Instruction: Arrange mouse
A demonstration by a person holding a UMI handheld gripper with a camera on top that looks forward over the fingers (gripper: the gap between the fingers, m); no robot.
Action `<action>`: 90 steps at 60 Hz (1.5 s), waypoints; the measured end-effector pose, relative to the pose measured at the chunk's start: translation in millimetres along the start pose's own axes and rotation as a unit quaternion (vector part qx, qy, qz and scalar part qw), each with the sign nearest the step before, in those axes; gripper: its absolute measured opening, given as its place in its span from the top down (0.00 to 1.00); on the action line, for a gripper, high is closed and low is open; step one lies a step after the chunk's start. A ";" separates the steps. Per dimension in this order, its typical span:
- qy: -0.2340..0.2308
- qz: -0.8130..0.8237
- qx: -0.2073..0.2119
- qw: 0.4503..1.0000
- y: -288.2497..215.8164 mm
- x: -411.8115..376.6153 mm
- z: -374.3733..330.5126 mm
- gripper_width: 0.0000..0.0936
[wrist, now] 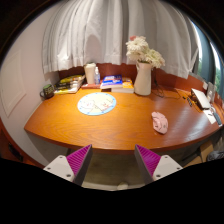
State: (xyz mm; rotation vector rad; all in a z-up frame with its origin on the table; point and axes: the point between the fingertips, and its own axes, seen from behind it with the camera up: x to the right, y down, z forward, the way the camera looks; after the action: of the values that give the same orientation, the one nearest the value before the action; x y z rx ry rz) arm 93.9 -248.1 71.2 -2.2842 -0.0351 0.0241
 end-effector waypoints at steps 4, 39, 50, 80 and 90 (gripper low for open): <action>0.020 0.006 -0.011 1.000 16.9 33.9 11.9 0.10; 0.084 0.032 -0.035 0.995 -27.8 217.3 151.9 0.10; 0.049 0.038 -0.031 0.998 -48.7 220.1 181.6 0.27; 0.060 0.061 -0.068 0.994 -63.3 216.0 184.6 0.59; 0.084 0.069 0.007 0.994 -164.6 198.7 142.9 0.58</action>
State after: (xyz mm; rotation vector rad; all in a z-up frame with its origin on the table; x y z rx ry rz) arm 285.5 -25.9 100.9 -2.2624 0.2089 -0.0950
